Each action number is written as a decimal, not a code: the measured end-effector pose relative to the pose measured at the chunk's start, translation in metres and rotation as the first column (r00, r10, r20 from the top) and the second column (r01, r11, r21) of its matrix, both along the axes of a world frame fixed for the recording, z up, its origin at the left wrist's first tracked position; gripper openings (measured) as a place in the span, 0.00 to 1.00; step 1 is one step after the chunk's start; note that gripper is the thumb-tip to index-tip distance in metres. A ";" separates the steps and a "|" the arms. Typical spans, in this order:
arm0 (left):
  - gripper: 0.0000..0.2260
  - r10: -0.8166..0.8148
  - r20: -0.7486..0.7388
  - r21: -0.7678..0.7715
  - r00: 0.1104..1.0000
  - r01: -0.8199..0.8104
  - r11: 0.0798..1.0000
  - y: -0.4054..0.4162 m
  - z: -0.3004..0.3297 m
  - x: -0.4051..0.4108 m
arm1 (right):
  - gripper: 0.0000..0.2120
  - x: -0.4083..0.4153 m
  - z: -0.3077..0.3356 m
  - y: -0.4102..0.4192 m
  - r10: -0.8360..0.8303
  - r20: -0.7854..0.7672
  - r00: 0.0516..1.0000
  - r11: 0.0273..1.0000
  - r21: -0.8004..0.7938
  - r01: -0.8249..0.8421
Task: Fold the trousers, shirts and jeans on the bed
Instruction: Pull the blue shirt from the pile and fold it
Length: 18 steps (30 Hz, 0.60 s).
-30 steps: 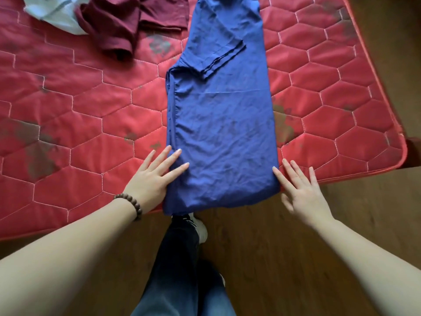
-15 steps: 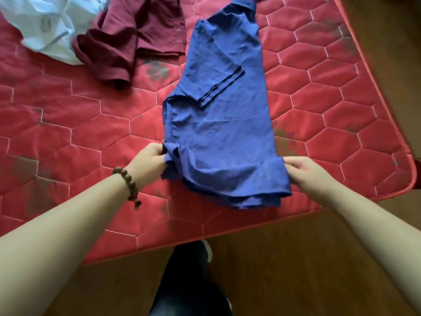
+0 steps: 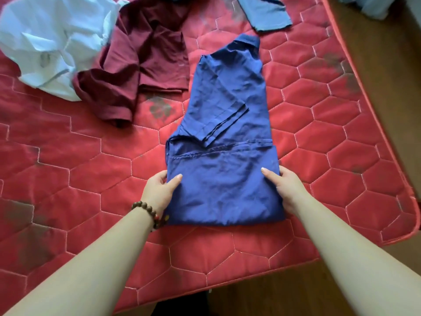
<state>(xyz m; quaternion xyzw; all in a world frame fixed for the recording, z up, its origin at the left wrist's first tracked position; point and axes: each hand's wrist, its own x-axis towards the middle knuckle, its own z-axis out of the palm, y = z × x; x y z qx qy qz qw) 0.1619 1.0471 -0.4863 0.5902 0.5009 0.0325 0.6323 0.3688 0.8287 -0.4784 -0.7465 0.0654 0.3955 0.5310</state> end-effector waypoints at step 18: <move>0.10 0.089 0.459 -0.079 0.884 -0.060 0.995 0.094 0.098 0.125 | 0.12 0.114 0.099 0.081 0.011 0.346 0.938 0.960 0.259 -0.107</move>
